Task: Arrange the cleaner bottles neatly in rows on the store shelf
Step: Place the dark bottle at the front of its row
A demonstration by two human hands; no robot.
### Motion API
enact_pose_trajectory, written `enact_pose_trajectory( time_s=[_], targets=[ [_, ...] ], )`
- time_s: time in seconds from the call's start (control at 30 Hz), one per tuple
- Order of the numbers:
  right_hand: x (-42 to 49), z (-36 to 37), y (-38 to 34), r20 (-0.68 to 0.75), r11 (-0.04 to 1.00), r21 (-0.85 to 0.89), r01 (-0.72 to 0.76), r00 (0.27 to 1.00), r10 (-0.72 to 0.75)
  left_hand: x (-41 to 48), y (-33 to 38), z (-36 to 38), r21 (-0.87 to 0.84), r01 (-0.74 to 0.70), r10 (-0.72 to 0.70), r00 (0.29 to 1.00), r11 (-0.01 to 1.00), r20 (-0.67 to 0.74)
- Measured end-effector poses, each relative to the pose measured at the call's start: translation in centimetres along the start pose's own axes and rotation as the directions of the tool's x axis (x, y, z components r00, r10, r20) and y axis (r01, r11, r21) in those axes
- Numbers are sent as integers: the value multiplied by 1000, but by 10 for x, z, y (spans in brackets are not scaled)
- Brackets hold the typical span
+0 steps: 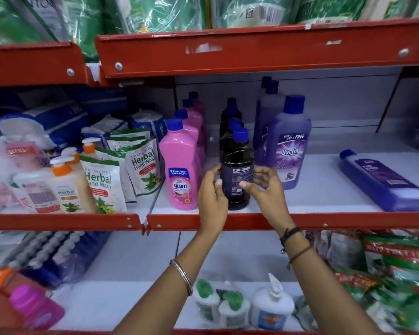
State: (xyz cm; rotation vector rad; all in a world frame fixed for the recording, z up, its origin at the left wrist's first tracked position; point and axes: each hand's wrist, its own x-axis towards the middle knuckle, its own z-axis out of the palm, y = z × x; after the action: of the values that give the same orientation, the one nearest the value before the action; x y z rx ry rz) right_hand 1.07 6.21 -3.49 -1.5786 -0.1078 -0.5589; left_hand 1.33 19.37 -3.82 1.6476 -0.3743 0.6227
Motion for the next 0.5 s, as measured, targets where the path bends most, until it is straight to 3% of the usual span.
enact_pose_trajectory(
  time_s=[0.17, 0.37, 0.5],
  targets=[
    [1, -5, 4, 103, 995, -99, 9, 995, 2, 6, -3, -6, -43, 96, -97, 995, 995, -26],
    [-1, -4, -2, 263, 999, -11, -35, 964, 37, 7, 0, -6, -37, 158, -147, 967, 987, 208],
    [0, -4, -1, 222, 994, -101, 53, 975, -29, 10, -3, -8, 1, 198, -192, 951, 980, 244]
  ],
)
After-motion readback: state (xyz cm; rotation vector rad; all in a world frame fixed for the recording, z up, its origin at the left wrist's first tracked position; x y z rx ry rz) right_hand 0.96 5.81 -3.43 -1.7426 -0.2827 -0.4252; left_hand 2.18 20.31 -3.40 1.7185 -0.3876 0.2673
